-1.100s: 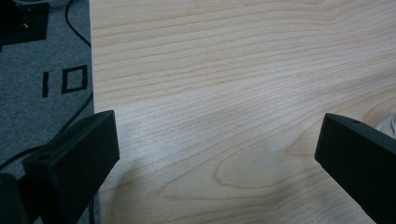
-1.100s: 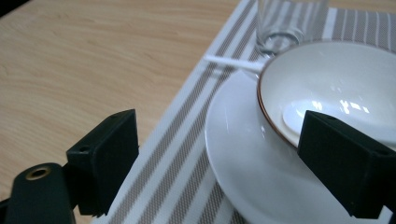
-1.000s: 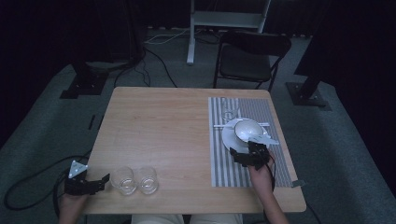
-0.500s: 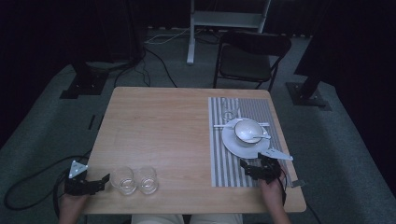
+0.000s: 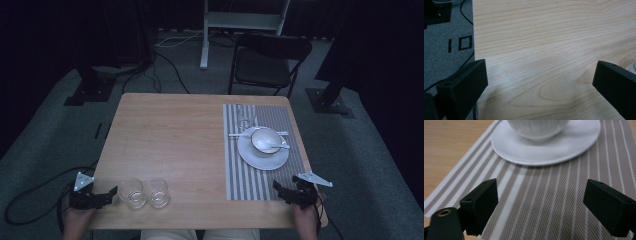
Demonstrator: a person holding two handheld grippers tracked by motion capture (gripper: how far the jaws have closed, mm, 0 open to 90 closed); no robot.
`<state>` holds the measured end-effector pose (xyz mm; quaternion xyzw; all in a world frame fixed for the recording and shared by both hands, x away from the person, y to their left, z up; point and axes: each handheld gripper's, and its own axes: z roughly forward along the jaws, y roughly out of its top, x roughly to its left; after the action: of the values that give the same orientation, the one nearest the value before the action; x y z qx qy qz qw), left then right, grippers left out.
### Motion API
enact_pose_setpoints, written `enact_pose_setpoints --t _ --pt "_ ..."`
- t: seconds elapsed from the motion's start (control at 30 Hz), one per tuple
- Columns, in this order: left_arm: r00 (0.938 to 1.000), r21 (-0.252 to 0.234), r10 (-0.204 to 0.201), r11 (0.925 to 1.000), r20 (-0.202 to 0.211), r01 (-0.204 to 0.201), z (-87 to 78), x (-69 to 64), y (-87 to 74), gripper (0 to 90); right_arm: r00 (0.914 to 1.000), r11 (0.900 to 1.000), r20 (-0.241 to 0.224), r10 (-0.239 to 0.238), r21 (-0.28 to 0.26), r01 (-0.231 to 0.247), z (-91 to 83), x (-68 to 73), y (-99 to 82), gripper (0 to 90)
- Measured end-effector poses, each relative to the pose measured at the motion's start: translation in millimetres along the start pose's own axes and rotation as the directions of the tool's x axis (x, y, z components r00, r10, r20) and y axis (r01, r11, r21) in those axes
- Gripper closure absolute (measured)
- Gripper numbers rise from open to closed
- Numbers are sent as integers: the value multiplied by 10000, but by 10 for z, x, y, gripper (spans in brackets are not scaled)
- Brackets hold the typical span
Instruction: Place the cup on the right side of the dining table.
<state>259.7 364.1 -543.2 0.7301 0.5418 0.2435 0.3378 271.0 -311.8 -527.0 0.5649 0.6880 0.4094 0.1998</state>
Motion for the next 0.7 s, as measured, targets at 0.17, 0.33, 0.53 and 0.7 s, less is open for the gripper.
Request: enact_pose_setpoints --t 0.17,0.33,0.53,0.7 --pt "10000 -16 -21 10000 -5 21 0 -1 -1 2 9993 9997 267 243 -38 -242 -81 -111 -105 119" --pt "10000 -20 -31 10000 -5 31 -1 -1 -1 2 9970 9984 534 566 -79 -563 -152 -207 -189 119" --pt "10000 -29 -25 10000 -11 25 -1 -2 -1 2 9919 9955 848 949 -123 -942 -225 -320 -286 119" --pt "10000 -25 -28 10000 -12 28 -1 -3 -1 2 9848 9917 1176 1281 -289 -1255 -307 -421 -358 119"
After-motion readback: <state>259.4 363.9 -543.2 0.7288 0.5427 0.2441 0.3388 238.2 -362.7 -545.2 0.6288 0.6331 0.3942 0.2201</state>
